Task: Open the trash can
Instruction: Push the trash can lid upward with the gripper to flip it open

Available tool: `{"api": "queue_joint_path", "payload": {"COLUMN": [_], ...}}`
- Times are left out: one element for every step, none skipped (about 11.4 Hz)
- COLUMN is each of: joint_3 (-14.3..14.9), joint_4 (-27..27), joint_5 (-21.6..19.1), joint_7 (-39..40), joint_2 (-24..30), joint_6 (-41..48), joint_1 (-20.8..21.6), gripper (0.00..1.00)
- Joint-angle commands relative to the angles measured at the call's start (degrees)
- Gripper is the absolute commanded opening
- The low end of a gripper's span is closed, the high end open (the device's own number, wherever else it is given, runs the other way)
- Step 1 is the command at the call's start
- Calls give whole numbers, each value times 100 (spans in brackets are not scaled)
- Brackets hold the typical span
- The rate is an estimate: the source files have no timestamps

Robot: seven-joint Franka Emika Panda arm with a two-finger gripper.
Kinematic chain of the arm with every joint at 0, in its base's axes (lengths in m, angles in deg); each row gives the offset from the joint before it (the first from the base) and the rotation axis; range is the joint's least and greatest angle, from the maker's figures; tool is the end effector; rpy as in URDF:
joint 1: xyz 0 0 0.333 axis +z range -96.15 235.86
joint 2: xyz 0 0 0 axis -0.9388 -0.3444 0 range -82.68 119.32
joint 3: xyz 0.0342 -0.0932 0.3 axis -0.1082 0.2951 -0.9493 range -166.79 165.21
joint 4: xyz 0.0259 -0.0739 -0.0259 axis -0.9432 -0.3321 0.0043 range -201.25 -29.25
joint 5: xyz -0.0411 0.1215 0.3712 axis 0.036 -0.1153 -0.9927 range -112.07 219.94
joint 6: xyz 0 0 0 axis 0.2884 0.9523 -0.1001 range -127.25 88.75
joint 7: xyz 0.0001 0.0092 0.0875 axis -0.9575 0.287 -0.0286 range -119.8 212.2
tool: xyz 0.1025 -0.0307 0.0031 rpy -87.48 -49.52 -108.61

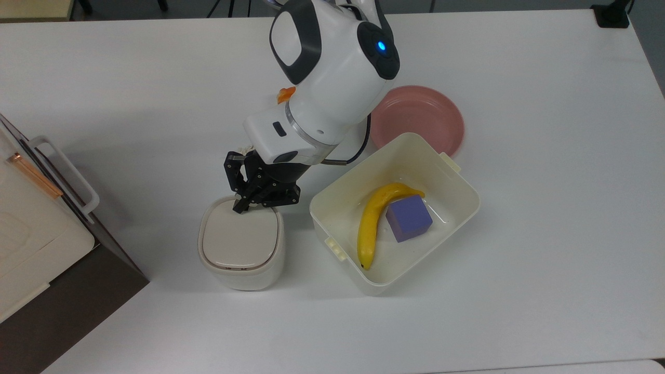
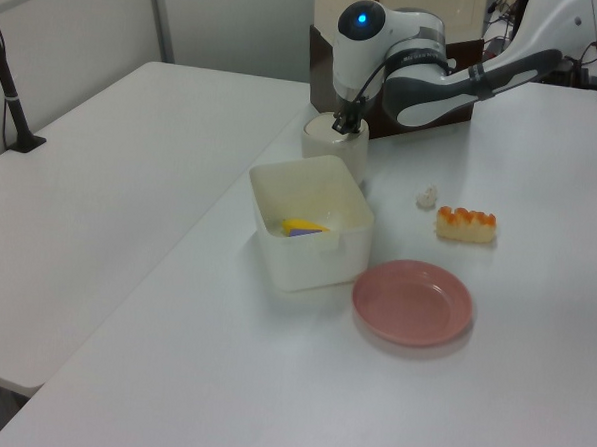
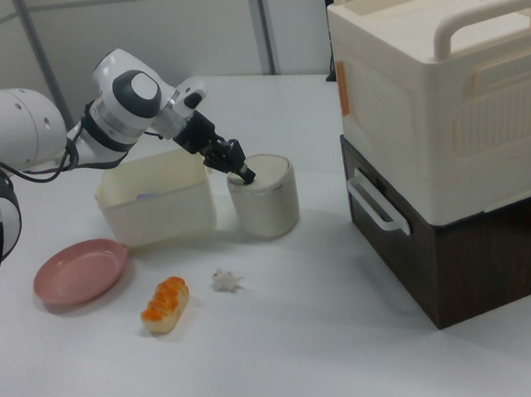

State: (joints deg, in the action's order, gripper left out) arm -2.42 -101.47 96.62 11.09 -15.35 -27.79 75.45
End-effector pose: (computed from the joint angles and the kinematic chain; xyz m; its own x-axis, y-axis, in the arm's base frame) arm 0.7359 0.0485 0.4135 0.9310 -0.0771 0.3567 -0.2646 -0.8157 0.5144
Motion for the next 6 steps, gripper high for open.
{"api": "queue_joint_path", "payload": {"joint_3": [-83, -91, -83, -65, -65, -56], "joint_4": [-193, -96, 87, 107, 107, 116], "joint_5": [56, 47, -101, -529, -907, -1181], "joint_7": [-295, -304, -287, -165, 141, 353], "joint_2": [18, 61, 123, 271, 403, 492], "joint_6": [-38, -47, -47, -47, -38, -38], "joint_1": [13, -22, -92, -198, -286, -313], "gripper": [0, 0, 0, 0, 0, 0]}}
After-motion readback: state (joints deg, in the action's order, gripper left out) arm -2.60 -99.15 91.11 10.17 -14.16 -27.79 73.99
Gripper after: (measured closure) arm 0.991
